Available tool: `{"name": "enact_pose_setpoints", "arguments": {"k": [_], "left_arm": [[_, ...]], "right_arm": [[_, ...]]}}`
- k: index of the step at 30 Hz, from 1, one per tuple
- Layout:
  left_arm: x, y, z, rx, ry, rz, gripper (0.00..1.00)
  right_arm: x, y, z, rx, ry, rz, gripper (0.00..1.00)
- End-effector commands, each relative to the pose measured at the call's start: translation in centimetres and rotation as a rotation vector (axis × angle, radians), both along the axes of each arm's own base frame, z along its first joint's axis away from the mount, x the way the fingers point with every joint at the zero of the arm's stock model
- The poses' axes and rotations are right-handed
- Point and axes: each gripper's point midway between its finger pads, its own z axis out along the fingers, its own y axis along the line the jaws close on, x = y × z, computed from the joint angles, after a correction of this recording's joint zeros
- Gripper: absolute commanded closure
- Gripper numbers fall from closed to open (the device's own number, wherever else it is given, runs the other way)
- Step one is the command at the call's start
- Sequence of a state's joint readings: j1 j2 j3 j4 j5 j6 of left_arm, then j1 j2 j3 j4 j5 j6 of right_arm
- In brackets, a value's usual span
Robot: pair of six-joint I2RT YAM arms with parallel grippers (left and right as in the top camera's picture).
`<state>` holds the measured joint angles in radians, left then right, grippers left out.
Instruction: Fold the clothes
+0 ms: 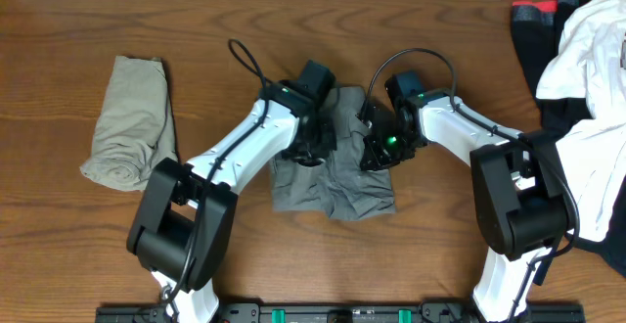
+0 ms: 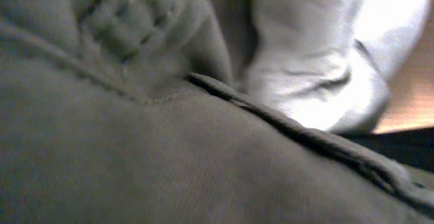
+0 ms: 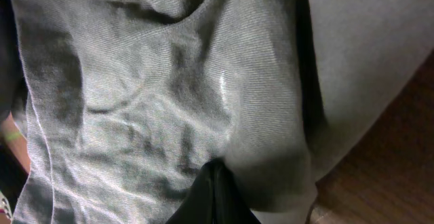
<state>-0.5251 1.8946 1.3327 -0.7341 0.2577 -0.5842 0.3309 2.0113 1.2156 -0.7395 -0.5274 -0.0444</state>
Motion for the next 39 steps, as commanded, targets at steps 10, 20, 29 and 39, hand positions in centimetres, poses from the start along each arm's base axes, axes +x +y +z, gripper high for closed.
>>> {"name": "enact_pose_setpoints", "arguments": {"k": [10, 20, 29, 39], "left_arm": [[0.6, -3.6, 0.8, -0.081, -0.053, -0.042, 0.50], [4.7, -5.0, 5.1, -0.141, -0.228, -0.151, 0.94], [6.2, -1.5, 8.6, -0.089, -0.228, -0.180, 0.94], [5.0, -2.0, 7.8, -0.078, -0.194, -0.206, 0.50]], "right_arm": [[-1.4, -2.1, -3.3, -0.137, 0.061, 0.000, 0.99], [-1.4, -2.1, -3.3, -0.137, 0.062, 0.000, 0.99], [-1.4, -2.2, -3.4, -0.142, 0.064, -0.001, 0.99], [-1.4, -2.2, -3.4, -0.142, 0.065, -0.001, 0.99]]}}
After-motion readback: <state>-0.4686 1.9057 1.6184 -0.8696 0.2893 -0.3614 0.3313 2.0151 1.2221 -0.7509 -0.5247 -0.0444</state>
